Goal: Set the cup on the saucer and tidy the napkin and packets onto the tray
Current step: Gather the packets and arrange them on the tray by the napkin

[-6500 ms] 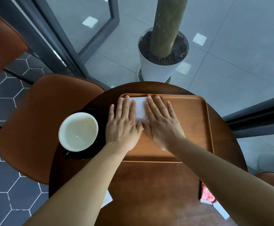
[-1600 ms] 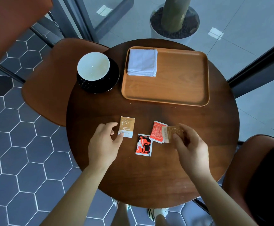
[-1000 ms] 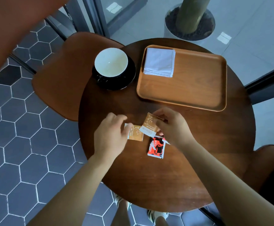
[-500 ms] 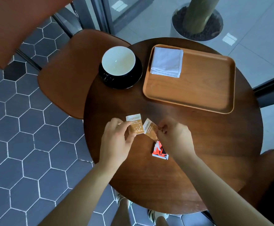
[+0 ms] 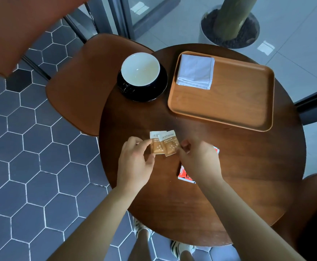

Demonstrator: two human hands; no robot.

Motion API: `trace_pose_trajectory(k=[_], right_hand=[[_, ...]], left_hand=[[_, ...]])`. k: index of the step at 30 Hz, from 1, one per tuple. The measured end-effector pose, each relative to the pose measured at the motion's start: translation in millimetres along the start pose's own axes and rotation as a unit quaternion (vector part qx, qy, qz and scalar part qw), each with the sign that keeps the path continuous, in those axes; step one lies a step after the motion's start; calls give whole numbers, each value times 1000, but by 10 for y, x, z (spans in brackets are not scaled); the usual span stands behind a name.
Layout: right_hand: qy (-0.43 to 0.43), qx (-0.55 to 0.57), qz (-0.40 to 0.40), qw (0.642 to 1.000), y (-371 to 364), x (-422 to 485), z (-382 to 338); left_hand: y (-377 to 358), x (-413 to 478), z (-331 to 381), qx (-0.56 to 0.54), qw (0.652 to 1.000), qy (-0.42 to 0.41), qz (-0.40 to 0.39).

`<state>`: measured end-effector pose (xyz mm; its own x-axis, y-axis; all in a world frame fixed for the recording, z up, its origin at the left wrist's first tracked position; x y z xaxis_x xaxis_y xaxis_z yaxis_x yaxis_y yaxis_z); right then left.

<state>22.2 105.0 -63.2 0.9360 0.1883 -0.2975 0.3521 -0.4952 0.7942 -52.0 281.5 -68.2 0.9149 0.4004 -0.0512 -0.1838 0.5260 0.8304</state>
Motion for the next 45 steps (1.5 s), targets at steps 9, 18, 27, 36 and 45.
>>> trace_pose_trajectory(k=[9,18,27,36,45], right_hand=[[29,-56,11,998,-133,156,-117],[25,-46,26,998,-162,176,-158],[-2,-11,13,1000,-137,207,-137],[-76,133,-42,987,-259,241,-109],[-100,141,-58,983,-352,219,-57]], left_hand=[[-25,39,-21,-162,974,158,-21],[-22,-3,-8,-218,954,206,-15],[-80,-78,-134,-298,914,276,-7],[-114,-53,-102,-302,912,277,-12],[-106,26,-120,-281,927,244,-36]])
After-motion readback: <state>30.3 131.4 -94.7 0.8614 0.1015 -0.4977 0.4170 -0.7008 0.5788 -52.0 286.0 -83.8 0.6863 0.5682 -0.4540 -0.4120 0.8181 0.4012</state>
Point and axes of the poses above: each hand's wrist, its own x-axis towards the middle knuckle, its own y-axis out of the back of the hand, z = x × y, the point moved 9 cm from there along x, towards the middle knuckle, and after that the axes turned 3 degrees about y, right-handed, at the moved point
